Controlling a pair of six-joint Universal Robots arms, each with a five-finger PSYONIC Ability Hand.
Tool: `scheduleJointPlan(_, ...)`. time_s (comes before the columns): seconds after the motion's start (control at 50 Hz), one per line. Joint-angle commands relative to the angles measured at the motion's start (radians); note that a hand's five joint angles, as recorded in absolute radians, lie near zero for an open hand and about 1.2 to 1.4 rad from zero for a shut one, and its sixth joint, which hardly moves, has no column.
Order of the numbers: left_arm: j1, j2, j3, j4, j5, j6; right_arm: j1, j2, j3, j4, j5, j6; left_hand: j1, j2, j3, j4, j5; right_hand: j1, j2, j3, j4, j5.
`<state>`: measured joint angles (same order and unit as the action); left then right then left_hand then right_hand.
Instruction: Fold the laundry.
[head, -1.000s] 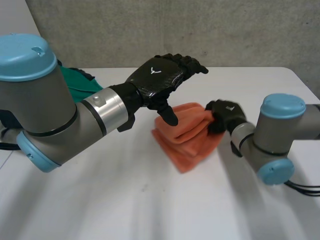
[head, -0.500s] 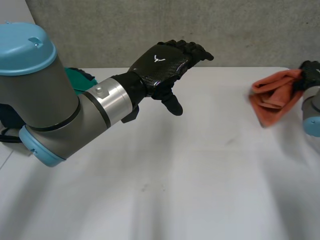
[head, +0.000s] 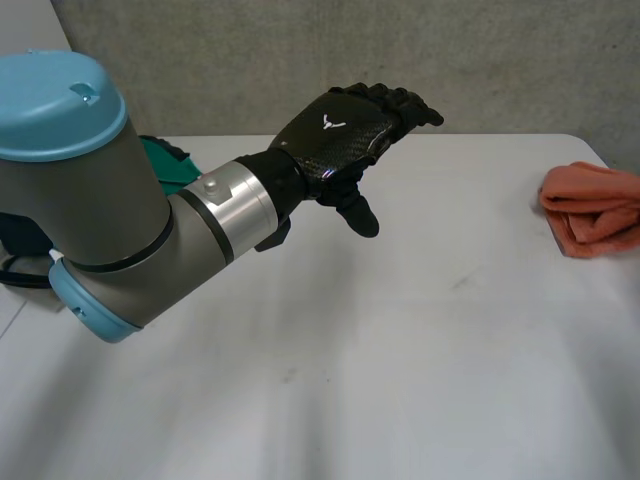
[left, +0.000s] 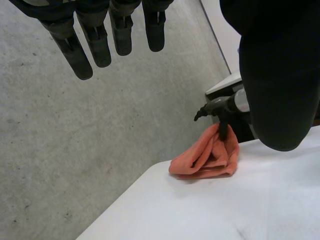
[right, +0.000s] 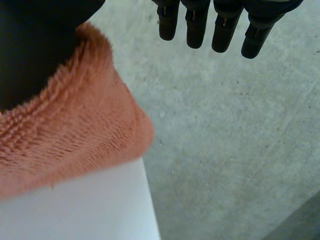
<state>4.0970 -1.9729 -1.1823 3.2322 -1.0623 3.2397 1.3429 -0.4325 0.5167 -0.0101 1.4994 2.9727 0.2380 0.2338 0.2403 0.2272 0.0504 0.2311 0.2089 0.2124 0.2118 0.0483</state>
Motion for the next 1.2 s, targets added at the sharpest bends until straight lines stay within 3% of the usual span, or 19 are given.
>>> scheduleJointPlan(0.02,-0.001,0.011,-0.037,0.001,0.002,0.0,-0.096,-0.075,0.138,0.002,-0.07,-0.216,0.02,0.024,0.017,0.03,0.033,-0.057,-0.034,-0.038,-0.037,-0.048)
scheduleJointPlan(0.12,-0.001,0.014,-0.046,0.001,0.004,0.002,-0.113,-0.081,0.138,-0.017,-0.03,-0.351,0.017,0.021,0.014,0.027,0.03,-0.057,-0.034,-0.038,-0.037,-0.048)
scheduleJointPlan(0.28,0.0,0.034,-0.062,0.001,0.002,0.003,-0.105,-0.176,0.209,-0.074,-0.031,-0.347,0.008,0.012,0.006,0.019,0.021,-0.057,-0.034,-0.038,-0.037,-0.048)
scheduleJointPlan(0.36,0.006,0.049,-0.065,0.001,-0.001,0.003,-0.076,-0.284,0.313,-0.135,-0.036,-0.343,0.005,0.009,0.003,0.016,0.018,-0.057,-0.034,-0.038,-0.037,-0.048)
scheduleJointPlan(0.44,0.016,0.08,-0.063,0.009,-0.005,0.002,0.033,-0.483,0.527,-0.249,-0.082,-0.348,0.005,0.009,0.003,0.016,0.018,-0.057,-0.034,-0.038,-0.037,-0.048)
scheduleJointPlan(0.5,0.048,0.109,-0.056,0.017,-0.045,0.0,0.08,-0.581,0.646,-0.295,-0.126,-0.348,0.005,0.009,0.003,0.016,0.018,-0.057,-0.034,-0.038,-0.037,-0.048)
scheduleJointPlan(0.58,0.141,0.146,-0.027,0.026,-0.18,0.0,0.149,-0.698,0.805,-0.309,-0.162,-0.354,0.005,0.009,0.003,0.016,0.018,-0.057,-0.034,-0.038,-0.037,-0.048)
scheduleJointPlan(0.62,0.212,0.152,0.006,0.028,-0.274,0.006,0.185,-0.748,0.868,-0.309,-0.174,-0.359,0.002,0.006,0.0,0.013,0.015,-0.057,-0.034,-0.038,-0.037,-0.048)
scheduleJointPlan(0.7,0.327,0.112,0.075,0.021,-0.347,0.021,0.283,-0.871,1.025,-0.309,-0.228,-0.395,0.008,0.012,0.005,0.019,0.021,-0.057,-0.034,-0.038,-0.037,-0.048)
scheduleJointPlan(0.74,0.38,0.066,0.102,0.012,-0.346,0.055,0.326,-0.916,1.1,-0.312,-0.263,-0.432,0.008,0.012,0.005,0.019,0.021,-0.057,-0.034,-0.038,-0.037,-0.048)
scheduleJointPlan(0.78,0.48,-0.012,0.141,-0.008,-0.346,0.167,0.346,-0.939,1.152,-0.315,-0.278,-0.458,0.008,0.012,0.005,0.019,0.021,-0.057,-0.034,-0.038,-0.037,-0.048)
scheduleJointPlan(0.82,0.526,-0.064,0.162,-0.011,-0.346,0.245,0.366,-0.962,1.218,-0.317,-0.291,-0.492,0.008,0.012,0.005,0.019,0.021,-0.057,-0.034,-0.038,-0.037,-0.048)
scheduleJointPlan(0.84,0.57,-0.137,0.185,-0.009,-0.347,0.343,0.369,-0.966,1.238,-0.317,-0.292,-0.501,0.005,0.009,0.003,0.016,0.018,-0.057,-0.034,-0.038,-0.037,-0.048)
scheduleJointPlan(0.92,0.632,-0.307,0.259,-0.006,-0.341,0.512,0.381,-0.98,1.303,-0.314,-0.3,-0.52,0.002,0.006,0.0,0.013,0.015,-0.057,-0.034,-0.038,-0.037,-0.048)
scheduleJointPlan(1.0,0.674,-0.454,0.337,0.027,-0.328,0.594,0.378,-0.974,1.33,-0.314,-0.3,-0.52,0.019,0.024,0.017,0.03,0.032,-0.057,-0.034,-0.038,-0.037,-0.048)
scheduleJointPlan(1.04,0.687,-0.486,0.349,0.043,-0.311,0.595,0.371,-0.971,1.338,-0.314,-0.297,-0.52,0.122,0.126,0.119,0.132,0.135,-0.057,-0.034,-0.038,-0.037,-0.048)
scheduleJointPlan(1.1,0.681,-0.501,0.349,0.081,-0.253,0.586,0.366,-0.97,1.344,-0.314,-0.289,-0.52,0.967,0.971,0.965,0.978,0.98,-0.057,-0.034,-0.038,-0.037,-0.048)
scheduleJointPlan(1.12,0.669,-0.492,0.34,0.098,-0.242,0.574,0.366,-0.97,1.344,-0.314,-0.288,-0.52,1.156,1.161,1.154,1.167,1.169,-0.057,-0.034,-0.038,-0.037,-0.048)
scheduleJointPlan(1.2,0.591,-0.345,0.256,0.178,-0.257,0.467,0.364,-0.973,1.346,-0.314,-0.286,-0.521,1.158,1.162,1.156,1.169,1.171,-0.057,-0.034,-0.038,-0.037,-0.048)
